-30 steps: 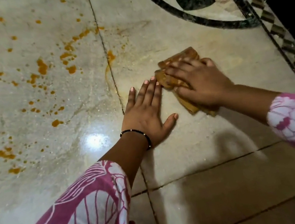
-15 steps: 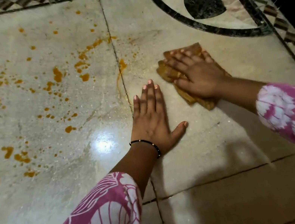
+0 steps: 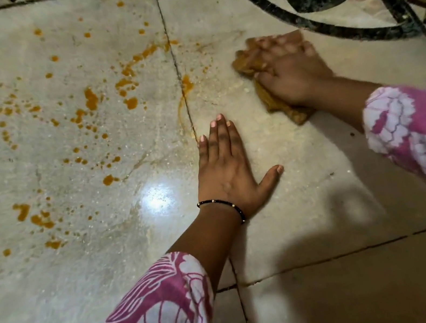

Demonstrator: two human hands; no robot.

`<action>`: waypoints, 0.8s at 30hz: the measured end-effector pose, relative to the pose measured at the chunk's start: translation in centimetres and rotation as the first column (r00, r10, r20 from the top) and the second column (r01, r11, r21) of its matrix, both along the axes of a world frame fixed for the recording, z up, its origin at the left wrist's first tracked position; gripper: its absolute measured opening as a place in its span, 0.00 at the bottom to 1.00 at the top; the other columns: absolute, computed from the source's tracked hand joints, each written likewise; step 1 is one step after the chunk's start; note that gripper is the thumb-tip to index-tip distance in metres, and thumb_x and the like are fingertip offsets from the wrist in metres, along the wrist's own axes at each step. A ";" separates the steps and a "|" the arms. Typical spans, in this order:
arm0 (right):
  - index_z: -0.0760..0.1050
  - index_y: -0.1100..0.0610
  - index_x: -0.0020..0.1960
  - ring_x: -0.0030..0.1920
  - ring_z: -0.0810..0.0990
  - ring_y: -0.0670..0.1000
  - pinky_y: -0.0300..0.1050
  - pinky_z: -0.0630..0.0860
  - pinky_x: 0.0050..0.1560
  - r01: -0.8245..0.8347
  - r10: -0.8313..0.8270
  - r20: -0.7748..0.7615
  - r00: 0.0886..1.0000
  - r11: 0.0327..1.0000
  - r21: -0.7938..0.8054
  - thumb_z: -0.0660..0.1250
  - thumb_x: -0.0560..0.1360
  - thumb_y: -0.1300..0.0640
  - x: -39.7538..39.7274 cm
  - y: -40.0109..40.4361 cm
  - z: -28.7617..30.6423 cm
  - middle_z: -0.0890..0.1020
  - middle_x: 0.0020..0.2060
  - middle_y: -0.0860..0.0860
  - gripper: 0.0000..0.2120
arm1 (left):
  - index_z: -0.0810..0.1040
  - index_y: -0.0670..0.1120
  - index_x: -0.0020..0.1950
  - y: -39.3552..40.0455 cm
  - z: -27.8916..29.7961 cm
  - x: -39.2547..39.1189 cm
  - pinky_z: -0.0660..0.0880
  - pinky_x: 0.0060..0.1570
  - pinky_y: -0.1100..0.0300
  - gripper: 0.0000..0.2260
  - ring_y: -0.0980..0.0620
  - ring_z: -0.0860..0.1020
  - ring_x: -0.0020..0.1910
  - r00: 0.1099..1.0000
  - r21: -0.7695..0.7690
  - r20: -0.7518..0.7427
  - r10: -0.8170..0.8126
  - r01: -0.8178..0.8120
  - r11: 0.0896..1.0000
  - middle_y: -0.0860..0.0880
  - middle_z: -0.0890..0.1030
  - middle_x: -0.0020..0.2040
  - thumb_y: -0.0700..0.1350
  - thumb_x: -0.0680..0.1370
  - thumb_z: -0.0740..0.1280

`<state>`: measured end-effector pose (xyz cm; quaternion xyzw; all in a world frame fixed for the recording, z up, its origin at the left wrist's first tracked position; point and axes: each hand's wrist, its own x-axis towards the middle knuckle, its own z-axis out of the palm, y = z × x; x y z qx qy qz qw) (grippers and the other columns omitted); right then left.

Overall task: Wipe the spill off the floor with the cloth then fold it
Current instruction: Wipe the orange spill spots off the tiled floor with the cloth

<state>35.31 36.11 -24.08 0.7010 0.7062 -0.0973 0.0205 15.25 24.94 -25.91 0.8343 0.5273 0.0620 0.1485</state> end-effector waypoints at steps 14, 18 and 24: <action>0.55 0.46 0.76 0.75 0.53 0.53 0.60 0.50 0.72 0.337 -0.338 0.019 0.941 0.940 0.062 0.48 0.79 0.40 9.5 -7.3 -0.3 0.56 0.77 0.48 0.27 | 0.41 0.37 0.76 0.1 -0.4 -0.1 0.38 0.74 0.48 0.46 0.44 0.39 0.77 1.000 -0.009 -0.028 -0.008 0.007 1.000 0.39 0.40 0.78 0.71 0.74 0.48; 0.56 0.47 0.76 0.76 0.51 0.52 0.59 0.47 0.73 0.111 -0.111 0.044 0.993 0.994 -0.002 0.45 0.77 0.39 3.8 -7.6 -0.1 0.55 0.77 0.47 0.29 | 0.41 0.38 0.77 0.0 0.0 0.1 0.38 0.74 0.49 0.46 0.44 0.40 0.77 0.998 -0.004 -0.062 -0.012 0.011 1.000 0.39 0.41 0.78 0.71 0.74 0.48; 0.56 0.41 0.75 0.75 0.54 0.50 0.56 0.52 0.71 -0.174 0.174 0.053 0.983 0.985 -0.013 0.48 0.77 0.41 6.3 -19.8 0.2 0.58 0.76 0.45 0.26 | 0.41 0.37 0.77 0.0 -0.3 -0.1 0.39 0.75 0.49 0.45 0.44 0.40 0.77 0.995 0.003 -0.094 -0.020 0.020 1.000 0.39 0.41 0.78 0.71 0.74 0.46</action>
